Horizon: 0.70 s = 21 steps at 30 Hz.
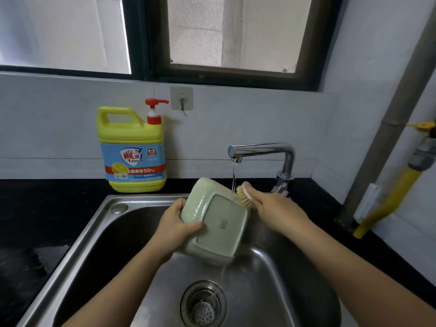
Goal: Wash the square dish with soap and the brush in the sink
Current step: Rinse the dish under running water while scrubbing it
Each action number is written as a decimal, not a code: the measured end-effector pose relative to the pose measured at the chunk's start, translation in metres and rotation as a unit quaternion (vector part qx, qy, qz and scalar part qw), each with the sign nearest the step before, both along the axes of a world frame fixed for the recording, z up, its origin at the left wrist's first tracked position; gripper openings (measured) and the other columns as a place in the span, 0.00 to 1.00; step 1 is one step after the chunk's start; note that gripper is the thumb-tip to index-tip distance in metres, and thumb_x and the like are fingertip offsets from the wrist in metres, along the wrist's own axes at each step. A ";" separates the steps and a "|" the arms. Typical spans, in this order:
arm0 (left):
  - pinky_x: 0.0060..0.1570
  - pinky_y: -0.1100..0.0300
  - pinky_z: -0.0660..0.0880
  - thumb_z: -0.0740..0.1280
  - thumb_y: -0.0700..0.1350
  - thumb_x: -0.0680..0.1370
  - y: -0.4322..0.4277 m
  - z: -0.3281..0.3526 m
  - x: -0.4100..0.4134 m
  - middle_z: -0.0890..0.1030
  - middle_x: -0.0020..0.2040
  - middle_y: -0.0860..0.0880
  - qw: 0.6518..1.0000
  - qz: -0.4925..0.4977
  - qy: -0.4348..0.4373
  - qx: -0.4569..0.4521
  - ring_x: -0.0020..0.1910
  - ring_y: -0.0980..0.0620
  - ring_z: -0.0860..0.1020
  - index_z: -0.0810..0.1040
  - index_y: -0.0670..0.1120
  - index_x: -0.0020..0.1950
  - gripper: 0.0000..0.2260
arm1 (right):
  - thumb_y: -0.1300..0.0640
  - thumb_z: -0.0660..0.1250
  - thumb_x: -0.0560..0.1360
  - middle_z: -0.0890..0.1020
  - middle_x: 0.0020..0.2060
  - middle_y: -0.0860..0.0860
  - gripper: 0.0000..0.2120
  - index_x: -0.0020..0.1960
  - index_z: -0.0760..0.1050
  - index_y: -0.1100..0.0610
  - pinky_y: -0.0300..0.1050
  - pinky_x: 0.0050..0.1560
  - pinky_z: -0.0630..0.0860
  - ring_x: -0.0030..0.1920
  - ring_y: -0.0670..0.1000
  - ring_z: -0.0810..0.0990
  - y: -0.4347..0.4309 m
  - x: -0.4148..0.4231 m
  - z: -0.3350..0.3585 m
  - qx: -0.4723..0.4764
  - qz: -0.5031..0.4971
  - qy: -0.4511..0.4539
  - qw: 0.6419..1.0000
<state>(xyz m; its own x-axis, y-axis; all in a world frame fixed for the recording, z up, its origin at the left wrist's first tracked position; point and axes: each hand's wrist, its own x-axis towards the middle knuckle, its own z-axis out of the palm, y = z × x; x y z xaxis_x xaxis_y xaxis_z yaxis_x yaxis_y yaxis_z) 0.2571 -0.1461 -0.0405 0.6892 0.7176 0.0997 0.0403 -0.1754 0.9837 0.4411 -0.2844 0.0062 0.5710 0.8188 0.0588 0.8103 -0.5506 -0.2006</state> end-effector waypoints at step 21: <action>0.39 0.54 0.78 0.70 0.39 0.61 -0.018 0.001 0.014 0.81 0.49 0.42 0.989 0.013 -0.058 -0.138 0.44 0.46 0.81 0.73 0.45 0.53 0.21 | 0.54 0.57 0.80 0.72 0.50 0.54 0.37 0.71 0.33 0.34 0.49 0.41 0.73 0.43 0.56 0.78 -0.002 -0.053 -0.020 0.140 0.066 -0.153 0.976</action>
<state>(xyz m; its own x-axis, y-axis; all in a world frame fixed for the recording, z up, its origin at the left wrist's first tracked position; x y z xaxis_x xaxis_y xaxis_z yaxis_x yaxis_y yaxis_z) 0.2716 -0.1638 -0.0391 0.6650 0.7465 -0.0243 -0.0753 0.0993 0.9922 0.3884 -0.2864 -0.0143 0.3819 0.8118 0.4417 0.9162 -0.3952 -0.0658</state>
